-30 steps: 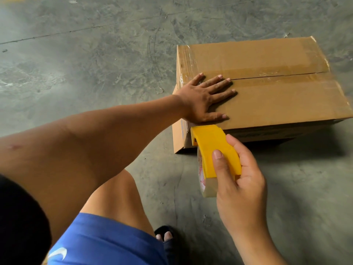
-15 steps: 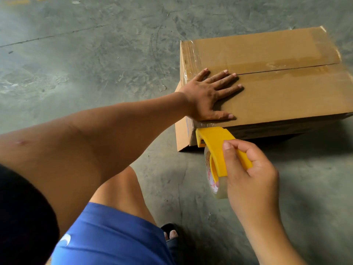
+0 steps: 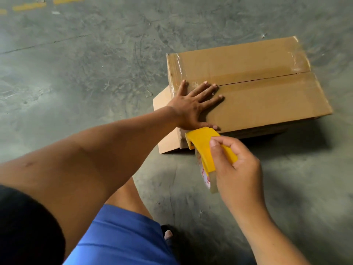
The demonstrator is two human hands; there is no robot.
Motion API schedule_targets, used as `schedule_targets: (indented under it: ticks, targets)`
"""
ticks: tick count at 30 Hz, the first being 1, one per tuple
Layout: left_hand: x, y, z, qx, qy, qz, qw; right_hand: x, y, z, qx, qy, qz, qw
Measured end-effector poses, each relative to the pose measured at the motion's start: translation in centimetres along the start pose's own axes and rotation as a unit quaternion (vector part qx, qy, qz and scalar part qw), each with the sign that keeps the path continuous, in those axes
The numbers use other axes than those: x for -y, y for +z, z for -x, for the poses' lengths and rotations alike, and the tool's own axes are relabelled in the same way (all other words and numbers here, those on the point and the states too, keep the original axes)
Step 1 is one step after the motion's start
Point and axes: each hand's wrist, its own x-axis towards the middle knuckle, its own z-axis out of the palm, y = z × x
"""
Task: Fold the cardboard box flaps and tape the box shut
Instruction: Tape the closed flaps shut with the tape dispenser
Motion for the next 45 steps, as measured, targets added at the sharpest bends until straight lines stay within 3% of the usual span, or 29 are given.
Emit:
schedule_targets:
  ticks: [5,13,22,31,42,45]
  targets:
    - [-1.0,-0.7,-0.5,-0.012,-0.138,0.054,0.989,0.0,-0.8,0.1,-0.011,0.002,-0.022,1.000]
    - [-2.3,-2.8,-3.3,0.015,-0.176,0.113,0.978,0.3,-2.8,-0.9,-0.041,-0.003,-0.058,0.997]
    - [-3.9,-1.8,-3.6,0.018,-0.177,0.126,0.976,-2.1,-5.1,-0.8,-0.046,0.017,-0.048,0.998]
    - [-3.8,-1.4,-4.2,0.023,-0.164,0.135,0.977,-3.3,-5.8,-3.3,-0.009,0.118,-0.047,0.992]
    - [-4.6,-1.3,-4.3,0.026,-0.142,0.124,0.982,-2.9,-6.9,-4.3,0.036,0.149,0.001,0.988]
    - [-4.9,-1.0,-4.4,0.022,-0.136,0.124,0.983,-3.2,-7.8,-4.6,0.008,0.197,-0.066,0.978]
